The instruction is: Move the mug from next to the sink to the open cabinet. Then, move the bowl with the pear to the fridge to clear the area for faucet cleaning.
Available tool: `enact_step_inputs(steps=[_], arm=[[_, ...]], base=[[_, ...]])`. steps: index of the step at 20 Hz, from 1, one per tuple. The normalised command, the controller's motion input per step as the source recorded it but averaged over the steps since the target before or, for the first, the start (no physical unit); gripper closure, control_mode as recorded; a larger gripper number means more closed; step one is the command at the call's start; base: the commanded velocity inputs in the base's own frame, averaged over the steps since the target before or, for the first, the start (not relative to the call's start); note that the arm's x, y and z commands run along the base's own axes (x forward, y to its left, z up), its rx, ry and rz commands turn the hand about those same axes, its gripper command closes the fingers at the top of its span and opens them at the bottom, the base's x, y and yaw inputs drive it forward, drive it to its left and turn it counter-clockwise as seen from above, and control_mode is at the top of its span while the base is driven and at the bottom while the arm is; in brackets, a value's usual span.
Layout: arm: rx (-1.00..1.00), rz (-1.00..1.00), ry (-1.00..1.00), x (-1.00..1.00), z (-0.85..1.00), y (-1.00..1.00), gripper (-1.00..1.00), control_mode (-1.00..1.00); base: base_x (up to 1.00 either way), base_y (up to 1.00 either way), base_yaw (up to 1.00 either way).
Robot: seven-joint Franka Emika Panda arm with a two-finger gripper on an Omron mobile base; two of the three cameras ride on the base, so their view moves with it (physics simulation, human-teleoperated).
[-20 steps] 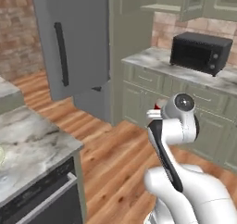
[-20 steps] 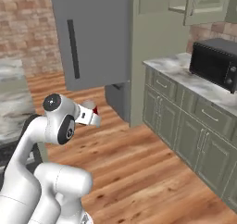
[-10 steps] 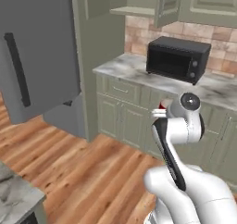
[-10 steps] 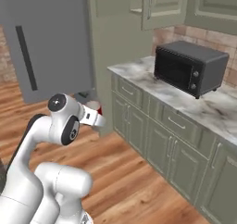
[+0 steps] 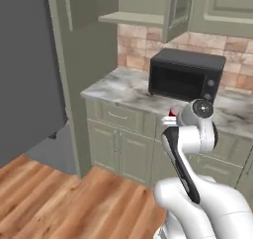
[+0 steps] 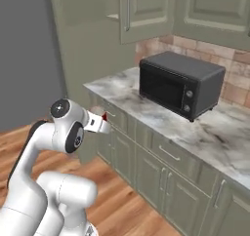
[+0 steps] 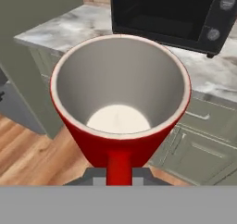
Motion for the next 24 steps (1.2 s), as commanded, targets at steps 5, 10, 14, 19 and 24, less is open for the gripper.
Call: enact_step_inputs(steps=[5,10,14,19,24], arm=[[0.00,0.00,0.00,0.00,0.00,0.00,1.00,1.00],[0.00,0.00,0.00,0.00,0.00,0.00,1.00,1.00],[0.00,0.00,0.00,0.00,0.00,0.00,1.00,1.00],[0.00,0.00,0.00,0.00,0.00,0.00,1.00,1.00],[0.00,0.00,0.00,0.00,0.00,0.00,1.00,1.00]], base=[[1.00,0.61,-0.42],[1.00,0.86,-0.44],[1.00,0.78,-0.48],[1.00,0.62,-0.46],[1.00,0.34,-0.38]])
